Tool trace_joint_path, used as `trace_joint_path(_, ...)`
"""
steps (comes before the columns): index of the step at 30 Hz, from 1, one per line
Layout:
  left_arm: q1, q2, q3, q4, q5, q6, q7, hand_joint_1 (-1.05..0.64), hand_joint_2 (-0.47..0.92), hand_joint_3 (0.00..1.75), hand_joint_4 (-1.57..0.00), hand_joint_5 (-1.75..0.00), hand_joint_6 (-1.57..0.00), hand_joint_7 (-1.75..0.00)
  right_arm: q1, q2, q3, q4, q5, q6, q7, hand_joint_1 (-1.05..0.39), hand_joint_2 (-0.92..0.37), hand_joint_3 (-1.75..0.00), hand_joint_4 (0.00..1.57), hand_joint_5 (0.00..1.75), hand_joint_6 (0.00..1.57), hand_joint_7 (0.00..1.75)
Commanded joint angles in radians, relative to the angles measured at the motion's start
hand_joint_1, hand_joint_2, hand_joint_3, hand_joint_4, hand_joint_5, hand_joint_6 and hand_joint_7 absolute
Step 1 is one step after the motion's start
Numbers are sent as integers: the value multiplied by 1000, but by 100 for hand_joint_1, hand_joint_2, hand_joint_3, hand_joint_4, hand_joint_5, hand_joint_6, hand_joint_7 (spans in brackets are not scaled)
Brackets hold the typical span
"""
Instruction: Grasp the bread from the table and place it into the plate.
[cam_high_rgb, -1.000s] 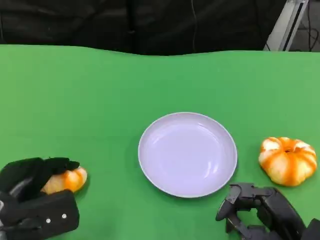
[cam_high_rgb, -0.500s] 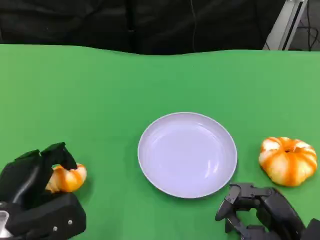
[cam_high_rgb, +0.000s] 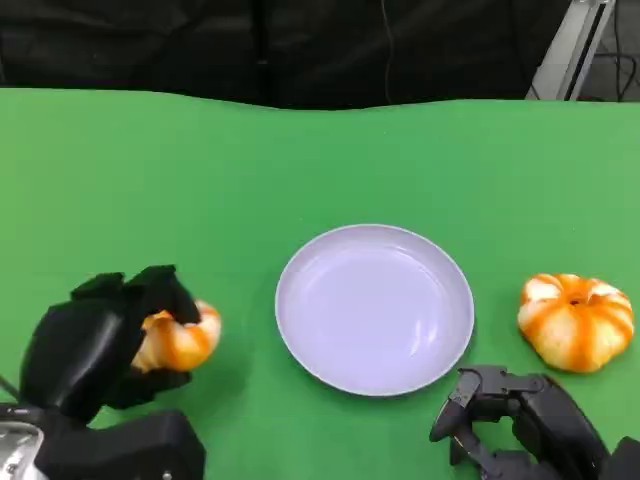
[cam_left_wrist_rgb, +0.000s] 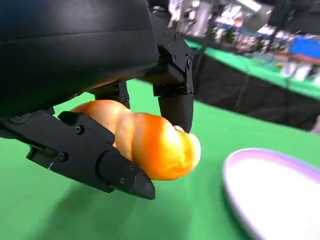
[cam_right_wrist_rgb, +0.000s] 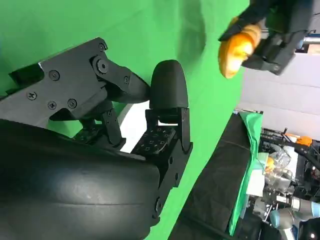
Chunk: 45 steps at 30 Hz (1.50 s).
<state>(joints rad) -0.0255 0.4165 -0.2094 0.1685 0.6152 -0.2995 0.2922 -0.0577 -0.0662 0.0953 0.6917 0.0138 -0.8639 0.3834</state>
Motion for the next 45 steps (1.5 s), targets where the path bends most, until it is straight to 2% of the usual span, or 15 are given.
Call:
trace_joint_path(1, 13, -4, -4, -61, 24, 18, -27, -9, 82, 1, -65, -175, -49, -175, -2, -8, -2, 6, -3, -8, -8, -13, -63, -94, 81, 150, 84, 118)
trace_joint_path(9, -24, -52, -50, -149, 73, 27, -59, -7, 82, 0, -63, -175, -48, -175, -1, -7, 0, 4, -10, -10, -16, -13, -63, -94, 80, 151, 84, 118)
trace_joint_path(11, -25, -56, -51, -151, 75, 27, -61, -7, 82, 0, -63, -175, -49, -175, -1, -7, 0, 4, -12, -10, -18, -13, -63, -94, 80, 151, 84, 117)
trace_joint_path(16, -100, -130, -106, -135, 92, 30, -72, -8, 81, 0, -61, -175, -49, -175, -7, -5, 0, 17, -16, -16, -19, -14, -62, -95, 80, 151, 85, 118)
trace_joint_path(22, -148, -161, -129, -111, 85, 23, -91, -8, 83, 1, -60, -175, -45, -175, -2, -3, 3, 9, -14, -22, -19, -13, -61, -96, 81, 150, 85, 117)
trace_joint_path(38, -333, -236, -219, 109, 75, -1, -142, -9, 82, 0, -59, -175, -47, -175, 6, -6, 11, -7, -42, -9, -50, -14, -61, -99, 81, 145, 87, 113)
trace_joint_path(45, -431, -313, -272, 262, 87, 9, -140, -8, 82, 0, -58, -175, -44, -175, 8, -6, 18, -15, -50, -1, -63, -15, -60, -100, 82, 147, 89, 113)
